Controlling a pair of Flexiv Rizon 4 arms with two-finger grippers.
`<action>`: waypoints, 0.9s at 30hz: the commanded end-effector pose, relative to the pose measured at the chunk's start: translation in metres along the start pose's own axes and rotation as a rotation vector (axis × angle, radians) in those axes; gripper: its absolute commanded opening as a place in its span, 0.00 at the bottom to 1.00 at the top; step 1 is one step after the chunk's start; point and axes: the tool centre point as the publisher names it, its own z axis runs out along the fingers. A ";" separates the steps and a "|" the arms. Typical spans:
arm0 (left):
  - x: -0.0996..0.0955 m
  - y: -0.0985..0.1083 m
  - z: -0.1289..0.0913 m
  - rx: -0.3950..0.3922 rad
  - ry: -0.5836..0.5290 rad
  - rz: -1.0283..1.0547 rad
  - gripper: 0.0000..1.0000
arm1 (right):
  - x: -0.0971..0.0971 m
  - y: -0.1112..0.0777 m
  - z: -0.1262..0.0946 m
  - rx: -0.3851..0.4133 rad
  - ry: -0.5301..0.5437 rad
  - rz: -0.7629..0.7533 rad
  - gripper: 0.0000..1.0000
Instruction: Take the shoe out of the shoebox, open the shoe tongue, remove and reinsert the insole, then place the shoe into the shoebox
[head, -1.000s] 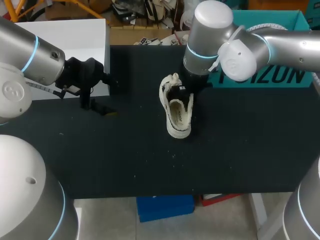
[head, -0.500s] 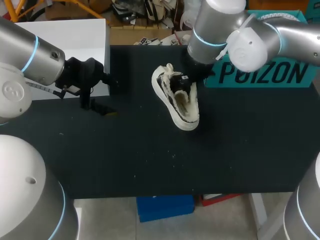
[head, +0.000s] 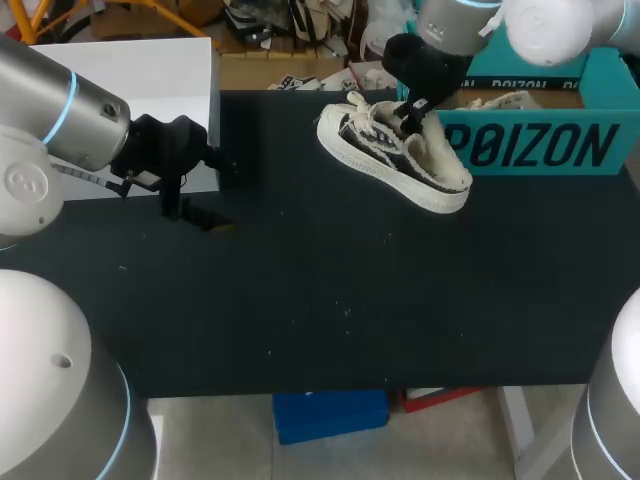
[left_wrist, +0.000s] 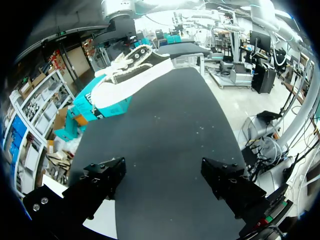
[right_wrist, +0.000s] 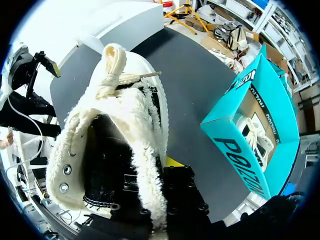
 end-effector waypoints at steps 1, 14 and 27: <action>0.001 0.000 0.000 -0.004 -0.001 0.000 1.00 | -0.002 0.006 -0.024 0.172 -0.005 -0.393 0.00; 0.001 0.000 0.000 -0.004 -0.001 0.000 1.00 | -0.002 0.006 -0.024 0.172 -0.005 -0.393 0.00; 0.001 0.000 0.000 -0.004 -0.001 0.000 1.00 | -0.041 0.013 -0.045 0.215 -0.120 -0.481 0.00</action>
